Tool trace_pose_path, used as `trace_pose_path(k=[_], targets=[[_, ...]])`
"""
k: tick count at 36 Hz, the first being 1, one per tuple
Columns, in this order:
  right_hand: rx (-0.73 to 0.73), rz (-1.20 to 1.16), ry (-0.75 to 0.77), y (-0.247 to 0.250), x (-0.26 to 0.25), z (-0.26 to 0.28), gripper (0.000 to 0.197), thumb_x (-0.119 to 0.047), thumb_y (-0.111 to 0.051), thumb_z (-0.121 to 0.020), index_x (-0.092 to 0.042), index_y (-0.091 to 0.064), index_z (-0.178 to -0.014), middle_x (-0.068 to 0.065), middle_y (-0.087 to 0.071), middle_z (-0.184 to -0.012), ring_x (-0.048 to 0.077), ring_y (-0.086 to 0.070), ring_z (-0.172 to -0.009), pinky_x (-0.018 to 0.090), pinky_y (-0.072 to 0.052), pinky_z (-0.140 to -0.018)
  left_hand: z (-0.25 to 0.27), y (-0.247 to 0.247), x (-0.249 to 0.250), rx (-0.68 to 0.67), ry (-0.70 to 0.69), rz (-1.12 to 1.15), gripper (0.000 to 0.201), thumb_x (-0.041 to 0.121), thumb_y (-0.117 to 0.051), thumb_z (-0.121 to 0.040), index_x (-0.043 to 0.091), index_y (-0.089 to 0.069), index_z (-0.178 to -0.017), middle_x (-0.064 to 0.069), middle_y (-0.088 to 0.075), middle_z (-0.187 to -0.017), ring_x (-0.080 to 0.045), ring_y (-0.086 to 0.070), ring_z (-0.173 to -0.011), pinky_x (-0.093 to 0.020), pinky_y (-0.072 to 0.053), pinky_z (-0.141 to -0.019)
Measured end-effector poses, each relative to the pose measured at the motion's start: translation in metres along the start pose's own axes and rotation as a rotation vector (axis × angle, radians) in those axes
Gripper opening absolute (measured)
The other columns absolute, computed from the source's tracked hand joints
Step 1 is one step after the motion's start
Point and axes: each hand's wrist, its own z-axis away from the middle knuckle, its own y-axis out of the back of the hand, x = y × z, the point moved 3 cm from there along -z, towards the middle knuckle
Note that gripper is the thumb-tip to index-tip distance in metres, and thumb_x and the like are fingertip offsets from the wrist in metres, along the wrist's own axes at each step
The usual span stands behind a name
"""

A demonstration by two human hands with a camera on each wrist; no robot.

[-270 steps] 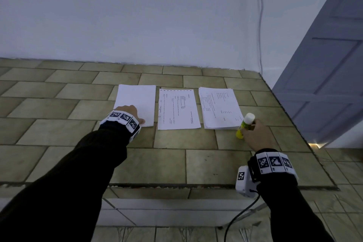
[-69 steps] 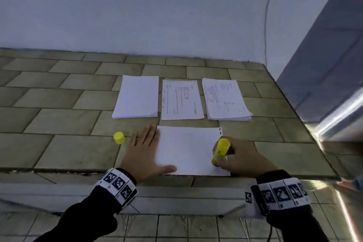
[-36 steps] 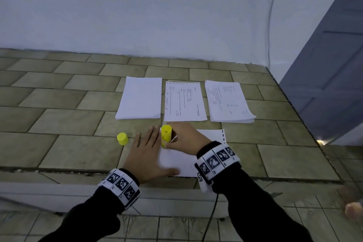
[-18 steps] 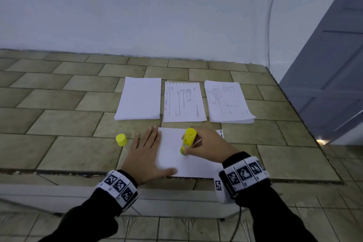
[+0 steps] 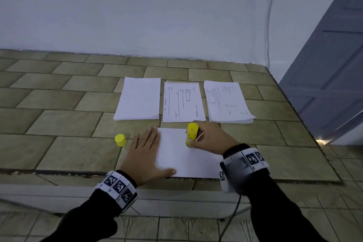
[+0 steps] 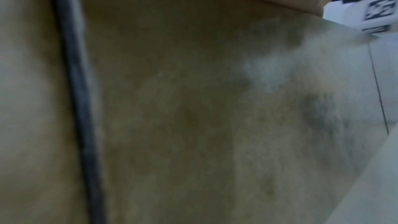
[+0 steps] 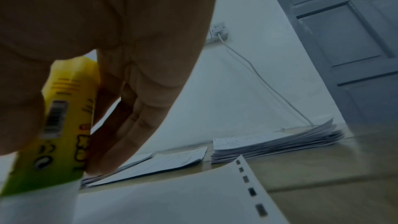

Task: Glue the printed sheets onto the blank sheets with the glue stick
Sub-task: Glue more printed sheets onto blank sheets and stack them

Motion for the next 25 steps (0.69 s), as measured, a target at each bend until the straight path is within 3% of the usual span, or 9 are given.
trace_pose_path(k=[5,9,12,15,19,25], targets=[[0.098,-0.003,-0.047,0.013,0.009,-0.02,0.01,-0.004,-0.071,-0.076,-0.004,-0.061,-0.075,0.009,-0.069,-0.082,0.023,-0.064,-0.079,0.038,-0.053,-0.078,0.002,0.002,0.001,-0.018,0.018,0.011,0.143,0.103,-0.001,-0.05,0.005,-0.002,-0.155,-0.007,0.009,-0.163,-0.019,0.013,-0.149,-0.05,0.007,-0.12],[0.117,0.004,-0.067,0.018,0.016,-0.018,0.012,-0.007,-0.073,-0.075,-0.008,-0.062,-0.076,0.005,-0.07,-0.081,0.021,-0.064,-0.078,0.036,-0.054,-0.077,0.002,0.001,0.001,-0.047,0.031,0.001,0.144,0.103,0.003,-0.047,0.007,0.004,-0.155,-0.005,0.018,-0.161,-0.017,0.019,-0.148,-0.048,0.01,-0.12],[0.106,-0.039,-0.025,0.02,0.018,-0.003,0.014,-0.009,-0.077,-0.076,-0.008,-0.063,-0.076,0.003,-0.071,-0.082,0.016,-0.066,-0.077,0.025,-0.054,-0.071,0.001,0.003,-0.001,-0.034,0.043,0.014,0.137,0.101,-0.012,-0.056,0.007,0.002,-0.155,-0.006,0.018,-0.162,-0.017,0.018,-0.148,-0.048,0.01,-0.12],[0.064,-0.078,0.013,0.02,0.019,0.018,0.016,-0.006,-0.079,-0.076,0.0,-0.066,-0.082,0.001,-0.07,-0.086,0.007,-0.065,-0.075,0.012,-0.049,-0.068,0.002,0.003,-0.002,-0.037,0.039,-0.009,0.13,0.093,-0.018,-0.06,0.006,0.004,-0.155,-0.008,0.018,-0.162,-0.015,0.023,-0.145,-0.046,0.013,-0.12],[0.039,-0.07,-0.001,0.018,0.028,0.042,0.017,-0.008,-0.079,-0.076,0.0,-0.068,-0.087,-0.019,-0.068,-0.083,0.007,-0.066,-0.075,0.02,-0.055,-0.071,0.001,0.001,-0.002,-0.024,0.034,-0.003,0.128,0.091,-0.019,-0.062,0.006,0.005,-0.155,-0.007,0.017,-0.162,-0.015,0.022,-0.145,-0.044,0.017,-0.118],[-0.01,-0.022,0.026,0.014,0.027,0.056,0.014,-0.01,-0.076,-0.077,-0.007,-0.069,-0.088,-0.026,-0.066,-0.085,0.004,-0.064,-0.076,0.016,-0.053,-0.068,0.0,-0.002,-0.002,0.002,0.015,-0.017,0.129,0.094,-0.018,-0.063,0.006,0.002,-0.155,-0.007,0.014,-0.162,-0.017,0.017,-0.148,-0.043,0.016,-0.117]])
